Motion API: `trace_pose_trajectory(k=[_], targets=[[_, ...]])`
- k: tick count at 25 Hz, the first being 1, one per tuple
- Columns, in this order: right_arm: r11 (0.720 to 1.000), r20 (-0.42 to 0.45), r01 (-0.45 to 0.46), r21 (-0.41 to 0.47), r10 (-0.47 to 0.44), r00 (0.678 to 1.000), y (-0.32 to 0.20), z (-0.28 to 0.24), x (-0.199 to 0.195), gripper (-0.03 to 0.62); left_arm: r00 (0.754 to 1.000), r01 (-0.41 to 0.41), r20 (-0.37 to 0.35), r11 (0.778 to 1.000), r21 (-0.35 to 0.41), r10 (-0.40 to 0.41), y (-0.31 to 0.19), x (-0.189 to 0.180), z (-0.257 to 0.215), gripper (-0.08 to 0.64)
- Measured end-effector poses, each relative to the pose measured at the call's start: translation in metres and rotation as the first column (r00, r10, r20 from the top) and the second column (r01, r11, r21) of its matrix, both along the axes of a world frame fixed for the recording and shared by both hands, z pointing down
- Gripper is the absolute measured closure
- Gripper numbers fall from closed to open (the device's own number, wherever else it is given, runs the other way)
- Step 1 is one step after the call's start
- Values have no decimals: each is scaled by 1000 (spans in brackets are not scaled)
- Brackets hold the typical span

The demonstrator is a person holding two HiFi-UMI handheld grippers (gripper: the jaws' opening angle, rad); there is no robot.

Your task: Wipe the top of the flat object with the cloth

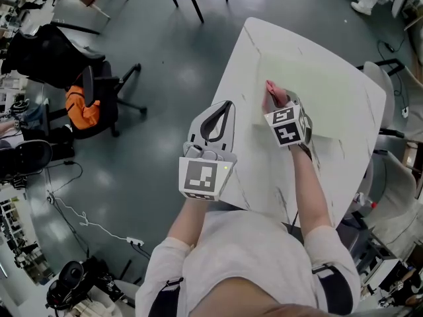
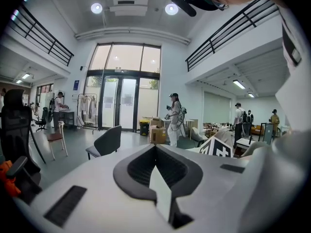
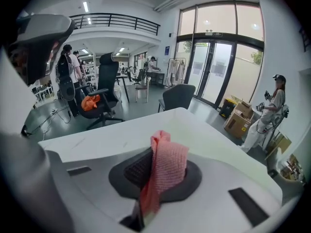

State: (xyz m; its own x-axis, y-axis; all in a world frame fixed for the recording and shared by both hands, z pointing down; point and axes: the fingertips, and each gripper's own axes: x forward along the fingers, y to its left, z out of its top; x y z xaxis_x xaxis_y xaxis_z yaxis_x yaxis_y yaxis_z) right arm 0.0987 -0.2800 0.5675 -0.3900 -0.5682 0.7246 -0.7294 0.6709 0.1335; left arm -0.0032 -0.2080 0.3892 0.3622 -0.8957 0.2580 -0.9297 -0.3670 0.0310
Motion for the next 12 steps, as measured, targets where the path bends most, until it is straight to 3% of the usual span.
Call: trace_pose_trajectory(k=[12], targets=[[995, -36, -94, 10, 95, 995, -2, 0, 95, 562, 999, -32, 16, 999, 6, 31, 9, 52, -4, 545]])
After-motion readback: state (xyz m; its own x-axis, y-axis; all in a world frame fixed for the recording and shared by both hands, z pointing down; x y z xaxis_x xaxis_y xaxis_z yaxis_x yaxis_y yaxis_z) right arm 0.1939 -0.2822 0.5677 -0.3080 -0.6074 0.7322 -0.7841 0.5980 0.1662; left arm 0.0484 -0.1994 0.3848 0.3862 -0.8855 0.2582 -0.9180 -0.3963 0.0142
